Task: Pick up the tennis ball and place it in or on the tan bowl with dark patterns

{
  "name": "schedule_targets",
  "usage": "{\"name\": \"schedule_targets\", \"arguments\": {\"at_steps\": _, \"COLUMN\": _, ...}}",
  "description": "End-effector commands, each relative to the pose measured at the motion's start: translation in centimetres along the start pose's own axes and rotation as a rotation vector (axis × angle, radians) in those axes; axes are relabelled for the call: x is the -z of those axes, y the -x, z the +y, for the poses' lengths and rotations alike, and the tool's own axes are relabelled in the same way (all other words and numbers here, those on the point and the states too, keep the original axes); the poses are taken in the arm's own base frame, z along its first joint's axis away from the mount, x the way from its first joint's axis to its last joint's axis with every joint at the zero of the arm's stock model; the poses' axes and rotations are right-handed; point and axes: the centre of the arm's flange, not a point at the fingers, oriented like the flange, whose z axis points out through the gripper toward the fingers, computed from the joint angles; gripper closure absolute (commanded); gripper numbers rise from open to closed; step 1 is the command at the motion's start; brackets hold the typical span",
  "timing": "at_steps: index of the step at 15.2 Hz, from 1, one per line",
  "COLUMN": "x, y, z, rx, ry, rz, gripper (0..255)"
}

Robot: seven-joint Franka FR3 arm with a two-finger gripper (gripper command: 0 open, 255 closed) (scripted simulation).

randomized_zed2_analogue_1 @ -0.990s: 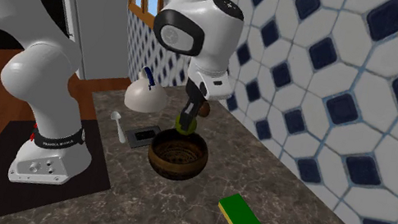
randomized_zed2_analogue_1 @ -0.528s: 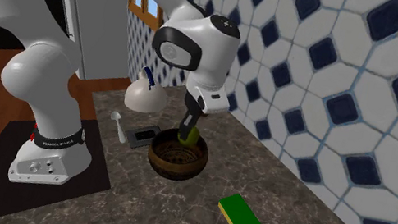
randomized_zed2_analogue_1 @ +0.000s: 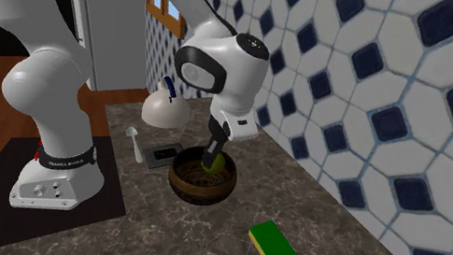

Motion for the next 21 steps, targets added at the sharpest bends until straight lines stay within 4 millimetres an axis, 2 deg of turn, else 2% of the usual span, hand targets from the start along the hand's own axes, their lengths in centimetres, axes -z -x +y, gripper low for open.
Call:
{"name": "schedule_targets", "arguments": {"at_steps": 1, "x": -0.1, "y": 0.0, "z": 0.0, "rx": 0.000, "ry": 0.000, "rz": 0.000, "gripper": 255}}
{"name": "schedule_targets", "arguments": {"at_steps": 4, "x": -0.1, "y": 0.0, "z": 0.0, "rx": 0.000, "ry": 0.000, "rz": 0.000, "gripper": 255}}
{"name": "schedule_targets", "arguments": {"at_steps": 5, "x": -0.1, "y": 0.0, "z": 0.0, "rx": 0.000, "ry": 0.000, "rz": 0.000, "gripper": 0}}
{"name": "schedule_targets", "arguments": {"at_steps": 10, "x": -0.1, "y": 0.0, "z": 0.0, "rx": 0.000, "ry": 0.000, "rz": 0.000, "gripper": 0}}
{"name": "schedule_targets", "arguments": {"at_steps": 14, "x": 4.9, "y": 0.0, "z": 0.0, "rx": 0.000, "ry": 0.000, "rz": 0.000, "gripper": 0}}
{"name": "schedule_targets", "arguments": {"at_steps": 21, "x": 4.9, "y": 0.0, "z": 0.0, "rx": 0.000, "ry": 0.000, "rz": 0.000, "gripper": 0}}
